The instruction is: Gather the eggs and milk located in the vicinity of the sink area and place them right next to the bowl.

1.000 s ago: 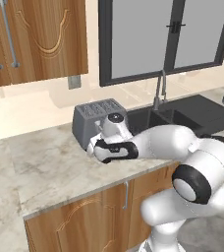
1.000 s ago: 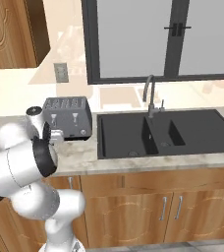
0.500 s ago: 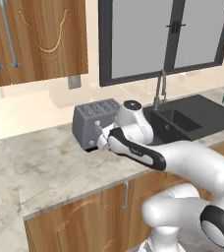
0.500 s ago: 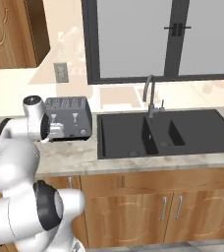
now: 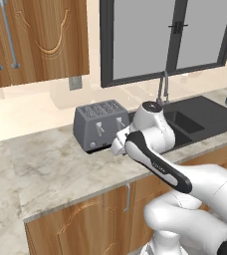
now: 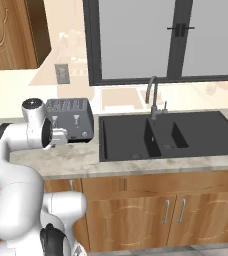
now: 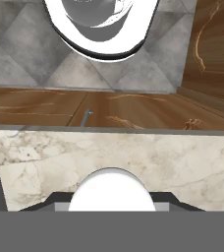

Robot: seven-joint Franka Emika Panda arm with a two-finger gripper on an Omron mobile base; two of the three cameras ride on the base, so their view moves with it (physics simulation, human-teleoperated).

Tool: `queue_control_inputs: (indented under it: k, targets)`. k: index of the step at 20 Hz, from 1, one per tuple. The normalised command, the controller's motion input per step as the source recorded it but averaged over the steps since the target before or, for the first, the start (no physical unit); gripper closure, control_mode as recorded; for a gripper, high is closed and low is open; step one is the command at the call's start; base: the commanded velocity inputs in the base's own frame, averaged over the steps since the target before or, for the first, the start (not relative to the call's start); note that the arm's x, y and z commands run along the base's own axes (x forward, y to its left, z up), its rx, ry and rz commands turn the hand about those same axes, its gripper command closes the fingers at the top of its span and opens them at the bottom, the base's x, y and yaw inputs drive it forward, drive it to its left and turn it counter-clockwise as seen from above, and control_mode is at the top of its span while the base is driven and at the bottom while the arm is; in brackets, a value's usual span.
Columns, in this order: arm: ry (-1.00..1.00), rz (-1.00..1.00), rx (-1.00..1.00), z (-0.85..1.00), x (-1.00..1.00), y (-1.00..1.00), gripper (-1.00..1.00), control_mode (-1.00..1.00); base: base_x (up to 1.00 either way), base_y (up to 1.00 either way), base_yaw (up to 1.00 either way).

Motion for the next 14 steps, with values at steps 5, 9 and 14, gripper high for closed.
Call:
queue_control_inputs:
  k: [5,9,14]
  targets:
    - [-0.03,0.01,0.01,-0.11,-0.05,-0.51,1.0,-1.0,0.0,0.0,0.0]
    - [-0.07,0.01,0.03,-0.12,0.01,-0.38,1.0,-1.0,0.0,0.0,0.0]
    - [0.0,0.01,0.09,0.0,0.0,-0.41,1.0,-1.0,0.0,0.0,0.0]
